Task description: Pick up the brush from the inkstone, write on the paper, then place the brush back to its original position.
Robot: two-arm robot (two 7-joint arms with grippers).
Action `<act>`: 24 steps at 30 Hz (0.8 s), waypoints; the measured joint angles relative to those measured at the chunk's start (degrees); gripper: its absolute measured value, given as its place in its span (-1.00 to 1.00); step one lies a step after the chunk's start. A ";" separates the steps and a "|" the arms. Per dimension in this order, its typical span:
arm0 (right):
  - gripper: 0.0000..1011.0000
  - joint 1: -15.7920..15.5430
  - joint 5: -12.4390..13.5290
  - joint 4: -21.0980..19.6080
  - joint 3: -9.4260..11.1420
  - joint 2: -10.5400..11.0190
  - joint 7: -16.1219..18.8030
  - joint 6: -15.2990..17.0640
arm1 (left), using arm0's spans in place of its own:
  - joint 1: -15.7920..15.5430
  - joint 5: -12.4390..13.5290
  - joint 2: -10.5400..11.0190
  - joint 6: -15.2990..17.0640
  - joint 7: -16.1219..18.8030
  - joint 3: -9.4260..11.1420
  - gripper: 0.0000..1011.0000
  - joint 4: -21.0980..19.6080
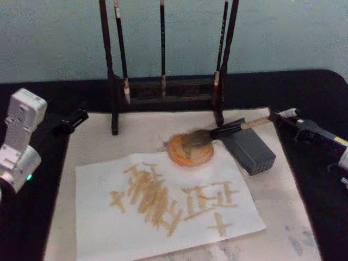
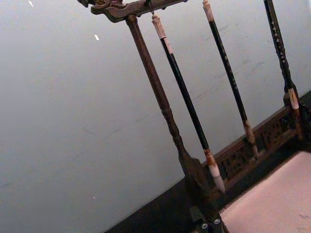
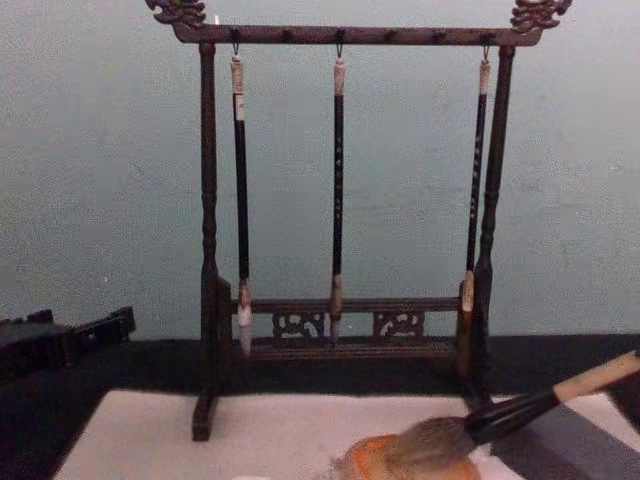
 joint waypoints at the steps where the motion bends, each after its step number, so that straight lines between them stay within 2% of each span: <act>1: -0.68 0.38 0.10 0.72 0.01 -0.20 0.26 0.13 | 0.00 0.00 0.00 0.00 0.00 0.00 0.98 0.00; 14: -0.68 3.66 0.27 6.76 -0.29 -2.04 1.19 1.43 | 0.00 0.00 0.00 0.00 0.00 0.00 0.98 0.00; 24: -0.68 5.47 -0.57 9.54 -0.91 -2.97 2.41 2.07 | 0.00 0.00 0.00 0.00 0.00 0.00 0.98 0.00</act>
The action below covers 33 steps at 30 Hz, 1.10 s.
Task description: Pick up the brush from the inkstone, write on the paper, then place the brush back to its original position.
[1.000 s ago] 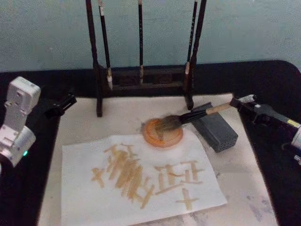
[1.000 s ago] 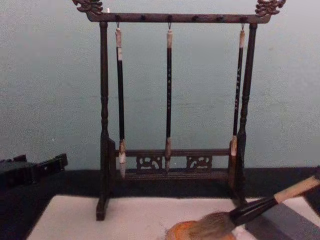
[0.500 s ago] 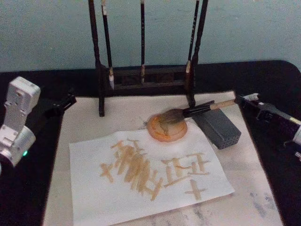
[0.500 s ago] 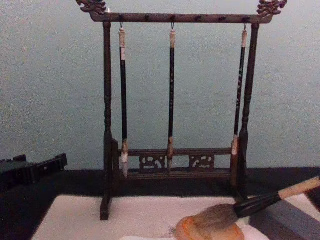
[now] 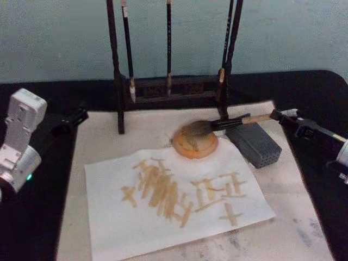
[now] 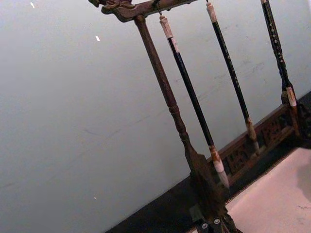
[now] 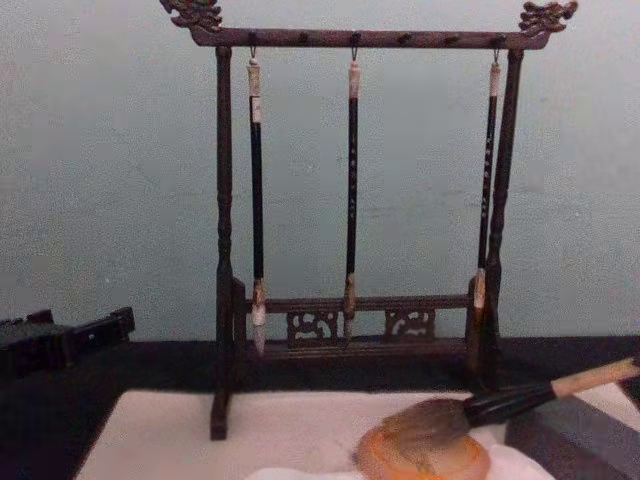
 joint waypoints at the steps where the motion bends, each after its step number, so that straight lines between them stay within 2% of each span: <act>1: -0.68 0.14 -0.09 0.18 -0.07 -0.06 0.16 0.01 | 0.00 0.00 0.00 0.00 0.00 0.00 0.98 0.00; 8: -0.68 0.81 -0.96 0.36 -0.64 -0.31 0.89 0.25 | 0.00 0.00 0.00 0.00 0.00 0.00 0.98 0.00; 20: -0.68 1.07 -2.30 -1.92 -1.81 0.13 1.63 0.49 | 0.00 0.00 0.00 0.00 0.00 0.00 0.98 0.00; 33: -0.68 2.07 -2.83 -1.64 -2.67 0.16 2.75 0.68 | 0.00 0.00 0.00 0.00 0.00 0.00 0.98 0.00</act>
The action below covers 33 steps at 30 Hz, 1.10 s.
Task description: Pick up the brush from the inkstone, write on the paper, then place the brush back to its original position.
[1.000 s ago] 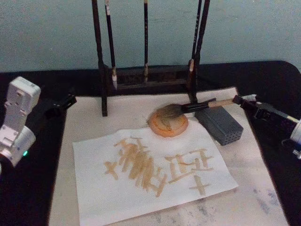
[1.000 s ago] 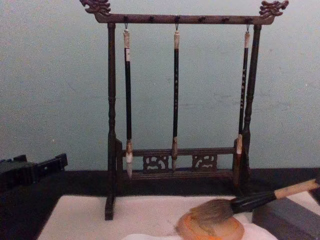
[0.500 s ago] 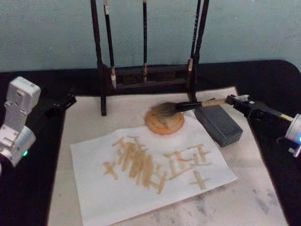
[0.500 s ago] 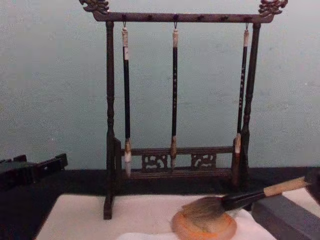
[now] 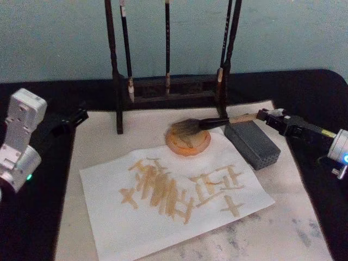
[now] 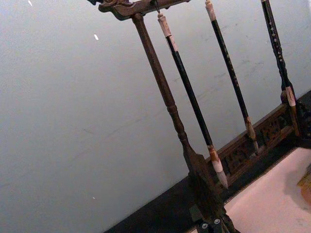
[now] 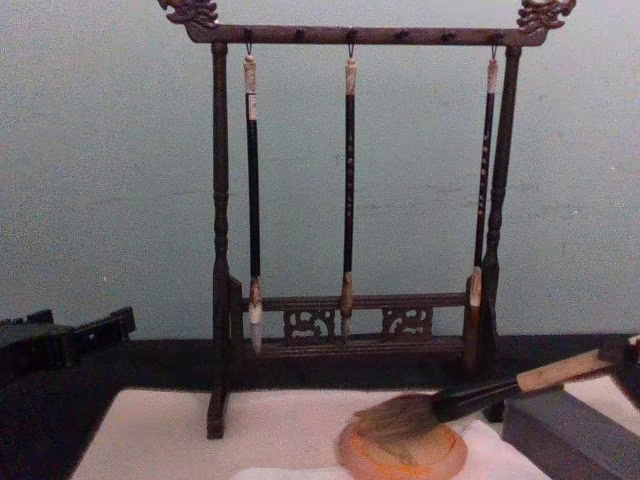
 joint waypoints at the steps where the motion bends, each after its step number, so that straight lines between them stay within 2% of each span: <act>1: -0.68 0.11 -0.12 0.01 -0.12 0.06 0.06 0.08 | 0.00 0.00 0.00 0.00 0.00 0.00 0.98 0.00; 9: -0.68 0.42 -1.04 -0.38 -0.60 0.46 -1.36 0.67 | 0.00 0.00 0.00 0.00 0.00 0.00 0.98 0.00; 19: -0.65 0.36 -0.99 -0.40 -0.56 0.45 -1.29 0.67 | 0.00 0.00 0.00 0.00 0.00 0.00 0.98 0.00; 23: -0.40 0.56 -1.76 -0.52 -0.98 0.59 -2.21 1.04 | 0.00 0.01 0.00 0.00 0.00 0.00 0.98 0.00; 33: 0.27 -2.09 -0.41 -4.96 0.14 2.15 -3.07 0.89 | 0.00 0.00 0.00 0.00 0.00 0.00 0.98 0.00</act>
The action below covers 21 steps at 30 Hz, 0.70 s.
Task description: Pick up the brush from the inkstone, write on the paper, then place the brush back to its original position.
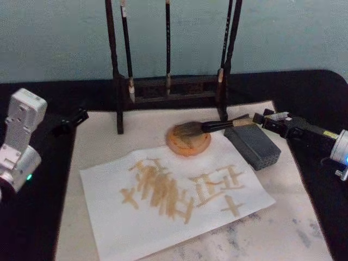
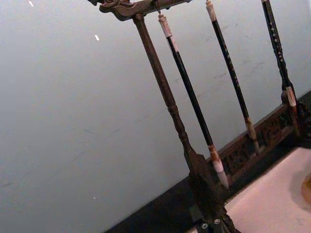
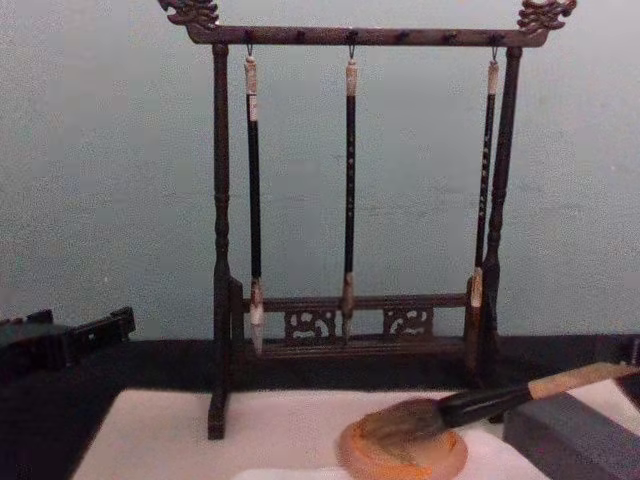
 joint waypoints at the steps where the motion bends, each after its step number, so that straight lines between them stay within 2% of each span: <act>1: 0.27 -0.19 0.13 -0.36 0.01 0.11 -0.11 -0.03 | 0.00 0.00 0.00 0.00 0.00 0.00 0.98 0.00; 2: 0.41 -0.19 0.16 -0.41 0.02 0.14 -0.12 -0.04 | 0.00 0.00 0.00 0.00 0.00 0.00 0.98 0.00; 5: 0.61 -0.03 0.18 -0.39 -0.10 0.21 -0.03 -0.14 | 0.00 0.00 0.00 0.00 0.00 0.00 0.98 0.00; 12: 0.97 -0.13 0.00 -0.70 -0.23 0.78 0.00 -0.52 | -0.01 0.00 0.00 0.00 0.00 0.00 0.98 0.00; 21: 0.99 -1.60 -0.31 -1.44 0.55 2.31 -0.94 -1.27 | 0.00 0.00 0.00 0.00 0.00 0.00 0.98 0.00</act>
